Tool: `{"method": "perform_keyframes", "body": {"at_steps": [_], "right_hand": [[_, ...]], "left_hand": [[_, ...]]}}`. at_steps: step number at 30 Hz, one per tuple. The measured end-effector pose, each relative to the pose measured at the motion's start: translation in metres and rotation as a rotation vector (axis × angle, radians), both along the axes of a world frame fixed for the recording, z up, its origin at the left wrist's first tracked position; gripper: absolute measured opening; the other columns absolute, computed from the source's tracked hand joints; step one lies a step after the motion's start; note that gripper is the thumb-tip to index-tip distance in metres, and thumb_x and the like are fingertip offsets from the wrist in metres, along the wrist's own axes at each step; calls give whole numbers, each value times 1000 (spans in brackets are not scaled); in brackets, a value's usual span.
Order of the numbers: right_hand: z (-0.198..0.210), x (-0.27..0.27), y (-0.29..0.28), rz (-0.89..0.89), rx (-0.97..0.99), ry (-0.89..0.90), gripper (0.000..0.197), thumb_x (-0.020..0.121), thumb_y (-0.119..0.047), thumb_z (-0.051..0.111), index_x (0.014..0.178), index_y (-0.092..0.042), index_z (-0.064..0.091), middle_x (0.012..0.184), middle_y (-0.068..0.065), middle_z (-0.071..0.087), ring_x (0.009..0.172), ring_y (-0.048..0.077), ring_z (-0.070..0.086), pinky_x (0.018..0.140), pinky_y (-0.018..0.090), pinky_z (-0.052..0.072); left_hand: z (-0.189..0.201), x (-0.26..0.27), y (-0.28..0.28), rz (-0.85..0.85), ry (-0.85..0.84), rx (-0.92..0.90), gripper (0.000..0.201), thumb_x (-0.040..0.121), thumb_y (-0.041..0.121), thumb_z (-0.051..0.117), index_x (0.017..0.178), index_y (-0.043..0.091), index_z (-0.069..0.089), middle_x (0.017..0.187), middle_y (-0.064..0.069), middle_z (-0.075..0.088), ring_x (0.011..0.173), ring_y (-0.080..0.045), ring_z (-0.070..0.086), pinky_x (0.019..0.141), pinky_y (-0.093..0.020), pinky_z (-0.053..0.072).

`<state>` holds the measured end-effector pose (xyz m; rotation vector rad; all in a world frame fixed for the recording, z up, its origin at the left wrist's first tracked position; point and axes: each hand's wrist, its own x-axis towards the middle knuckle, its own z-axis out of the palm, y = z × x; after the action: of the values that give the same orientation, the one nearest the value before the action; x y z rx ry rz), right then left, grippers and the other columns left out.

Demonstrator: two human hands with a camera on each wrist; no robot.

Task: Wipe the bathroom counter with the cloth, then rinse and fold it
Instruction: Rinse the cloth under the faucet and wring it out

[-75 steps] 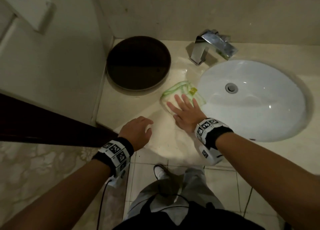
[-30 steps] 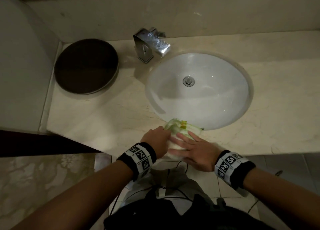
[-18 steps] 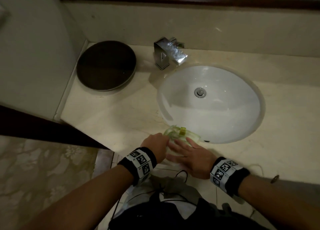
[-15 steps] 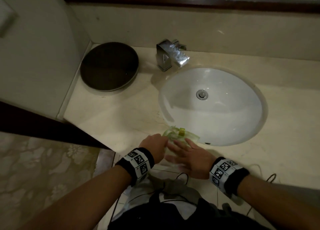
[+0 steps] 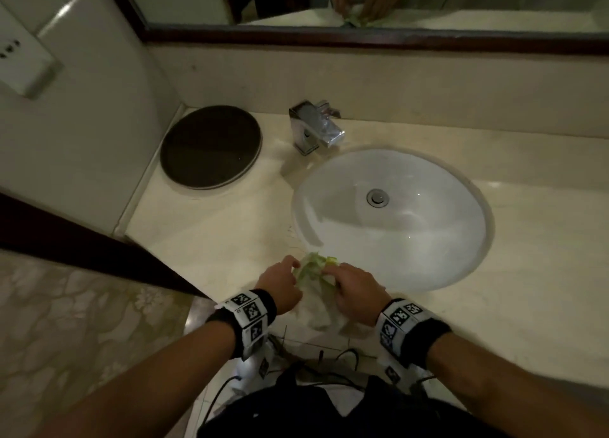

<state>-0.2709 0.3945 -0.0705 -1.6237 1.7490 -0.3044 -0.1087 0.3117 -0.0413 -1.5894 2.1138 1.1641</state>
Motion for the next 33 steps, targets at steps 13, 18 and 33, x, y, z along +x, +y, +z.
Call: {"method": "perform_keyframes", "body": {"at_steps": [13,18,33], "right_hand": [[70,-30,-40,-135,-183,-287,29,86,-5,59,109,-23,64,83,-7,64,63,-1,53,61,11,40],[90,-46,-64,-139,-120,-233,33,85,-17,61,115,-27,53,88,-10,61,67,3,54,62,19,41],[115,-62,-159,-472,-214,-244,16,88,-12,59,78,-24,61,69,0,59,62,13,53,60,29,41]], "left_hand": [[42,-26,-45,-304,118,-272,9,91,36,60,92,27,58,95,7,58,85,-14,58,74,-25,41],[72,-33,-75,-325,392,-542,7,93,23,58,94,19,52,105,3,53,83,-16,56,75,-31,47],[67,-54,-143,-146,388,-81,82,72,56,72,138,37,28,116,12,59,99,-14,61,80,-26,45]]}}
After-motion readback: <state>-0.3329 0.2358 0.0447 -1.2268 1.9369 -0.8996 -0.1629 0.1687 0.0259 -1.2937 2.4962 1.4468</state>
